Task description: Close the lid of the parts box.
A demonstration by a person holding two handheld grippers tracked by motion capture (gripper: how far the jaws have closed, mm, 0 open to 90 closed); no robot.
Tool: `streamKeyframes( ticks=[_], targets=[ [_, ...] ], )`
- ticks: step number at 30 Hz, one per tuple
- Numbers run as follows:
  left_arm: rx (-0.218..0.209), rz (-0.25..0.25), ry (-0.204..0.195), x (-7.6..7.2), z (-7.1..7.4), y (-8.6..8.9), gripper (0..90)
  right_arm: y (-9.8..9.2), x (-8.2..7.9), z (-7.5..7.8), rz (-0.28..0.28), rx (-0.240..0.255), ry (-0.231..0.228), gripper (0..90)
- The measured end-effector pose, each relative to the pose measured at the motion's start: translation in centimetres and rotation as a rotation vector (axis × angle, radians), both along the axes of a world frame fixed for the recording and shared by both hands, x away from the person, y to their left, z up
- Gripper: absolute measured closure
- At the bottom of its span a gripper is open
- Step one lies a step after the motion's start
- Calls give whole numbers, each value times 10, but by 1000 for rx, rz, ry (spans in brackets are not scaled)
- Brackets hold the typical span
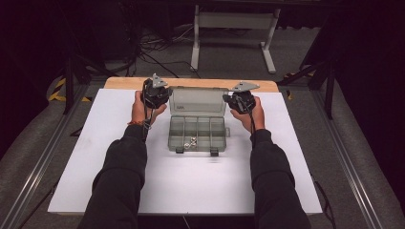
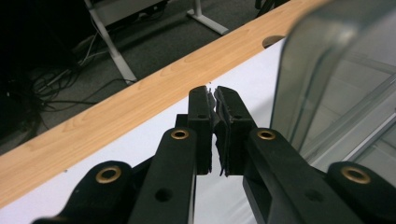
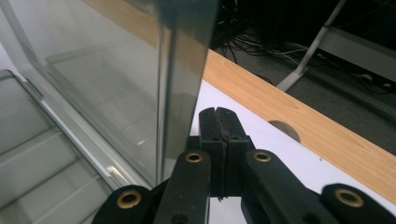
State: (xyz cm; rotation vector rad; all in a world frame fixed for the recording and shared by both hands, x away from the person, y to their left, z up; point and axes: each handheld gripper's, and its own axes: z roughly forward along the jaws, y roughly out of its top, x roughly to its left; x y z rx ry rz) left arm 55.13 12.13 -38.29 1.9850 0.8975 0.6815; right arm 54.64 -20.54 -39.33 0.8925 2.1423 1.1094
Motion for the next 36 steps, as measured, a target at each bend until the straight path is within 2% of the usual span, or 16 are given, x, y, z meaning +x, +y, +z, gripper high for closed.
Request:
streamKeyframes(
  ticks=[15,22,25,32,36],
  targets=[
    [36,-8,-29,-21,20,0,844,1,-17,18,12,24,-8,900],
    [40,-16,-40,-29,28,-1,835,2,-22,23,13,5,-15,900],
    [58,-28,-45,-31,31,-3,843,2,-25,26,13,1,-26,900],
    [61,-31,-46,-34,33,-3,842,3,-28,29,16,-12,-27,900],
    [87,-30,-45,-36,34,-4,840,4,-29,30,17,-19,-26,900]
  ],
)
